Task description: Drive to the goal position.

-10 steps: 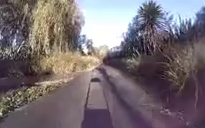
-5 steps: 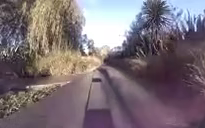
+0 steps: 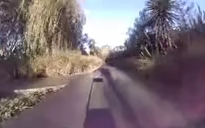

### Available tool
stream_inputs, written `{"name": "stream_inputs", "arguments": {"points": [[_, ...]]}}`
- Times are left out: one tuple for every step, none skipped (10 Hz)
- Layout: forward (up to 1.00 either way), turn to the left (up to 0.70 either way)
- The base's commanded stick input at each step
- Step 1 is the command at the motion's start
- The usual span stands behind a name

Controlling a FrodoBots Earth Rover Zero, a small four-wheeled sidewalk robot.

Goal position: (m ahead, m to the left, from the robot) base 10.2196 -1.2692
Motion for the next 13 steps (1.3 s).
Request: {"name": "stream_inputs", "arguments": {"points": [[1.0,0.0],[1.0,0.0],[1.0,0.0],[1.0,0.0],[1.0,0.0],[1.0,0.0],[1.0,0.0],[1.0,0.0],[1.0,-0.08],[1.0,-0.21],[1.0,-0.34],[1.0,-0.4],[1.0,-0.4]]}}
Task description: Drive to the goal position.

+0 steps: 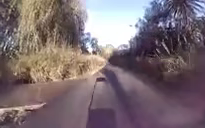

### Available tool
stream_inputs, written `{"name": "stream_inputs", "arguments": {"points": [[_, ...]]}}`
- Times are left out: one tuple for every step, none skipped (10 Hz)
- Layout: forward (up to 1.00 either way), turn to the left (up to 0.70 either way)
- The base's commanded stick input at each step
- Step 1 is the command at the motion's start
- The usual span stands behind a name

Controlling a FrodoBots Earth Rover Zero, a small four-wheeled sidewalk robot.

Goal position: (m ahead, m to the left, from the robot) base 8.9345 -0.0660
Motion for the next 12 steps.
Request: {"name": "stream_inputs", "arguments": {"points": [[1.0,-0.4],[1.0,-0.31],[1.0,-0.19],[1.0,-0.06],[1.0,0.0],[1.0,0.0],[1.0,0.0],[1.0,0.0],[1.0,0.0],[1.0,0.0],[1.0,0.0],[1.0,0.0]]}}
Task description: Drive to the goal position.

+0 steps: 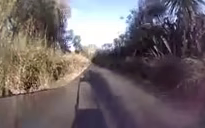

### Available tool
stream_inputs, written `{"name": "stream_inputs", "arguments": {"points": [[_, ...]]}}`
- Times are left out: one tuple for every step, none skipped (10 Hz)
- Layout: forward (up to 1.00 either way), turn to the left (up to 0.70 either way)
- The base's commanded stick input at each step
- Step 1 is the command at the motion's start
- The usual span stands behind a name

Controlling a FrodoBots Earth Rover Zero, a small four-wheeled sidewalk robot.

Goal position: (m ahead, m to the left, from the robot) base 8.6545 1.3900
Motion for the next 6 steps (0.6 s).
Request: {"name": "stream_inputs", "arguments": {"points": [[1.0,0.0],[1.0,0.0],[1.0,0.0],[1.0,0.0],[1.0,0.0],[1.0,0.0]]}}
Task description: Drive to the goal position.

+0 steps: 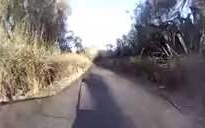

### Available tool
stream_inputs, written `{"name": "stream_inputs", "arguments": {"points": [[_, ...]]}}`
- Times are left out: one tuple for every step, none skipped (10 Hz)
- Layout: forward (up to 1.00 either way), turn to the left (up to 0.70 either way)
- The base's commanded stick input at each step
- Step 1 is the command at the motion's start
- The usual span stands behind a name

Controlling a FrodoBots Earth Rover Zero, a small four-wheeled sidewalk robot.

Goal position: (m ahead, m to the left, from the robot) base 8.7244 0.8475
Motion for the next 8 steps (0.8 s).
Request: {"name": "stream_inputs", "arguments": {"points": [[1.0,0.0],[1.0,0.0],[1.0,0.0],[1.0,0.0],[1.0,0.0],[1.0,0.0],[1.0,0.0],[1.0,0.0]]}}
